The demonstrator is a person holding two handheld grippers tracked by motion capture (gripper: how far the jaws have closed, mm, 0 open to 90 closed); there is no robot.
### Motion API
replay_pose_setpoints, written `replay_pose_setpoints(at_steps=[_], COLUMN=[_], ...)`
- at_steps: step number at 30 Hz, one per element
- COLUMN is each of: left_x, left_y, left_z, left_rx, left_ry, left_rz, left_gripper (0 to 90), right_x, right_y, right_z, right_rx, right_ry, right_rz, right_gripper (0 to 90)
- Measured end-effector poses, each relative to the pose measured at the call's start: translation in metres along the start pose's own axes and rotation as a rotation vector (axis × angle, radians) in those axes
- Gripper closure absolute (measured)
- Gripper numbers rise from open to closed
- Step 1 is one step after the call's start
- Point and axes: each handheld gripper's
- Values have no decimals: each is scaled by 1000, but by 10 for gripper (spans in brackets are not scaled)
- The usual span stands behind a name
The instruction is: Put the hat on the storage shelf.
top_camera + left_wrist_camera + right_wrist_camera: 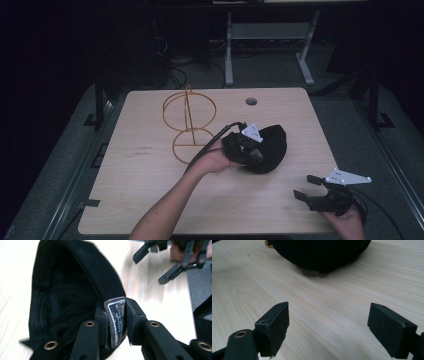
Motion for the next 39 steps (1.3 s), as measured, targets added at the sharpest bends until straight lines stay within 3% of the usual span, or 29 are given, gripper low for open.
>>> replay_pose_setpoints(at_steps=[8,15,18,24,33,39], left_x=[-2,-4,-6,-12,-23,-32], left_y=[-12,-17,-18,-25,-37,-43], left_z=[20,38,40,46,45,41], left_rx=[-69,-136,-143,-160,-163,-152], left_ry=[25,64,68,85,120,151], left_rz=[34,66,66,50,26,-5], left_gripper=[800,801,801,801,801,801], right_x=[4,10,11,12,15,13], right_y=[-7,-21,-25,-45,-76,-80], right_z=[4,7,8,10,9,5], right_rx=[-60,-138,-154,-191,-216,-226], right_ry=[-7,-42,-48,-57,-61,-50], right_rz=[5,4,5,33,114,127], right_gripper=[171,156,153,153,153,167])
Point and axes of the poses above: each handheld gripper's, and its own axes: z roughly backward along the jaws, y roughly out of its underside, x roughly to its left, and after that the axes turned 13 degrees about z, right-handed
